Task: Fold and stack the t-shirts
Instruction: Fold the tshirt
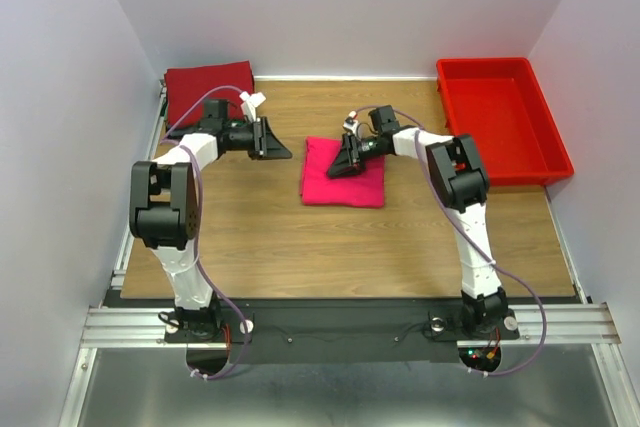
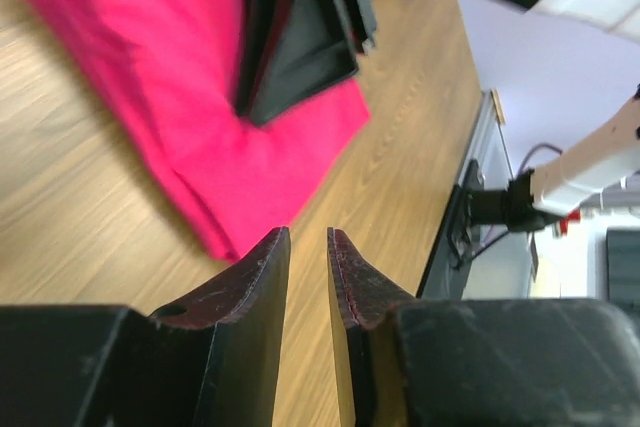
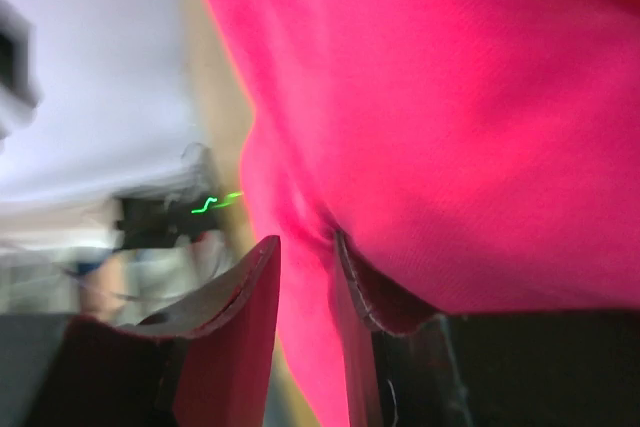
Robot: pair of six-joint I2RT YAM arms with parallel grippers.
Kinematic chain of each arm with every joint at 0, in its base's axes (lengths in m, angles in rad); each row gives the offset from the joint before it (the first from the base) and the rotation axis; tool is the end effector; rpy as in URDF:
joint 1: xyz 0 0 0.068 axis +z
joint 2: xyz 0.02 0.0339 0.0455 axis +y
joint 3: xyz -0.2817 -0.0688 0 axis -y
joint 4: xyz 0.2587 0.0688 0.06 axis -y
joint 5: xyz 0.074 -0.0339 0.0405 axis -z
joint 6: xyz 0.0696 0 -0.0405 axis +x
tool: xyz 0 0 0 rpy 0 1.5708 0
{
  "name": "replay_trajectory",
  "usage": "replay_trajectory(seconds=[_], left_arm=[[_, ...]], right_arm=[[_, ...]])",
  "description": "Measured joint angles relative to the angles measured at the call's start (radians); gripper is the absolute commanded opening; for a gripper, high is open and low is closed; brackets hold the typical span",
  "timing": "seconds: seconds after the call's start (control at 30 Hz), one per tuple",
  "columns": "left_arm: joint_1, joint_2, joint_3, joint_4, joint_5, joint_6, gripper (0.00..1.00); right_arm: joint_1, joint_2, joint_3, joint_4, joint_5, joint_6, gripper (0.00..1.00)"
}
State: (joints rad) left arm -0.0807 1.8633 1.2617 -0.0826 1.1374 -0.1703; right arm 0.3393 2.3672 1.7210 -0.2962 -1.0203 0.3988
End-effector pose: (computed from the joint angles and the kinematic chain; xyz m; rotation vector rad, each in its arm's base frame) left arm 0.4220 -0.0975 0.2210 0.5227 2.0483 -1.4029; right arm 0.4790 0.2320 0.1133 -0.3765 2.4888 1.5827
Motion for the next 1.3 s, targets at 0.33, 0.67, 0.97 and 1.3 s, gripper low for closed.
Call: replay_trajectory(seconds=[0.33, 0.67, 0.97, 1.3], left_arm=[[0.105, -0.14, -0.219, 0.01, -0.097, -0.006, 0.57], [0.196, -0.286, -0.293, 0.034, -0.182, -0.016, 0.95], [0.253, -0.372, -0.17, -0.09, -0.377, 0.093, 0.96], [0.27, -0.539, -0.055, -0.151, -0.618, 0.193, 0.97]], right_arm=[[0.007, 0.054, 0.053, -0.112, -0.036, -0.098, 0.55], [0.226, -0.322, -0.048, -0.253, 0.41, -0.47, 0.58], [0.505, -0.312, -0.074, -0.271, 0.839, -0.662, 0.54], [0.525, -0.222, -0.074, -0.279, 1.032, -0.676, 0.43]])
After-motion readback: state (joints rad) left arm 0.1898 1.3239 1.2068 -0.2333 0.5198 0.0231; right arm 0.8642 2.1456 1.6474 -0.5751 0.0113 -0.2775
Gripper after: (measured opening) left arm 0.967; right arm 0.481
